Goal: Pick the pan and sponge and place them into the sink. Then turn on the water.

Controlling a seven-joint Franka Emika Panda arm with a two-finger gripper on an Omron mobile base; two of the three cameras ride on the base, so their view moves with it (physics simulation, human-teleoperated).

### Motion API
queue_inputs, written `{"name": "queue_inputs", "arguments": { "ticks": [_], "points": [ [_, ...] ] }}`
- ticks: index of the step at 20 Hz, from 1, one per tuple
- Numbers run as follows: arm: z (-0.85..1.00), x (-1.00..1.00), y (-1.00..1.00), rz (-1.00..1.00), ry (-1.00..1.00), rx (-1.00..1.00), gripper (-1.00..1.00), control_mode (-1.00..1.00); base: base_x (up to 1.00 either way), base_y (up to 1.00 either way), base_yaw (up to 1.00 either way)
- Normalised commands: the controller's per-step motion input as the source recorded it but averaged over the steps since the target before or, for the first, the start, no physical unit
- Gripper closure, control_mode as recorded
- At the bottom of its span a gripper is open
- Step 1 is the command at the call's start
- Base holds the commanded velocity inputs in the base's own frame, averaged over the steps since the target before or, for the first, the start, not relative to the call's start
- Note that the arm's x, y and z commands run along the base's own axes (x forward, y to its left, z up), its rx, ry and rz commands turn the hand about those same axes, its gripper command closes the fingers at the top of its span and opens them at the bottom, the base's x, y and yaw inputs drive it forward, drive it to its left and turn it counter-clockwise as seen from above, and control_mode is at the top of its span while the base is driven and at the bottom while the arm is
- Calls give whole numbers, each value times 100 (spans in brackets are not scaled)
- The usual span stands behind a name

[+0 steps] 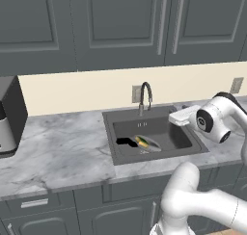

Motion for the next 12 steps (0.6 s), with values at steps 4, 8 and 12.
{"name": "queue_inputs", "arguments": {
  "ticks": [4,8,12],
  "points": [
    [-7,27,0,0,0,-1,-100,-100,0,0,0],
    [-11,25,2,0,0,-2,-100,-100,0,0,0],
    [-7,17,17,0,-1,-4,-100,-100,0,0,0]
  ]
}}
